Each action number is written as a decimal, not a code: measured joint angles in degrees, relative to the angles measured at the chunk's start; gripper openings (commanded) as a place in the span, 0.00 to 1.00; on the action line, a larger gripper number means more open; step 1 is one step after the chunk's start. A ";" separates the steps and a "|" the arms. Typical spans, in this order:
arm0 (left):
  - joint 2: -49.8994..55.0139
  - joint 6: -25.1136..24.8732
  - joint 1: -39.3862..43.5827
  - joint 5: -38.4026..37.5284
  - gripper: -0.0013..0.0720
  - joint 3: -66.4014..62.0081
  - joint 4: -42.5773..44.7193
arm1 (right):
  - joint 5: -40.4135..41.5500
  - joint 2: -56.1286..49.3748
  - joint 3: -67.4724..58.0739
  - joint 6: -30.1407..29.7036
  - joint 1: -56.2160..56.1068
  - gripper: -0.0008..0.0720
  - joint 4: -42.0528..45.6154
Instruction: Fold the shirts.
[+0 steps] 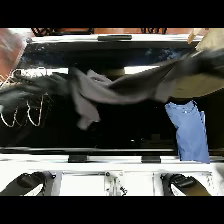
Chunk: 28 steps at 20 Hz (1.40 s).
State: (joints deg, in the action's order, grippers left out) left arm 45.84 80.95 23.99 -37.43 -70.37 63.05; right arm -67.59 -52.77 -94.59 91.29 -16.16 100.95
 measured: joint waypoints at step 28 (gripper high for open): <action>20.61 22.34 -6.25 -4.04 0.07 -8.31 32.96 | 25.77 -25.90 -7.30 9.84 4.11 0.10 17.40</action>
State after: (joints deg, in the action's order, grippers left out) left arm 66.46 103.28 17.74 -41.47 -78.67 96.01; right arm -41.82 -78.67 -101.89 101.12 -12.05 118.34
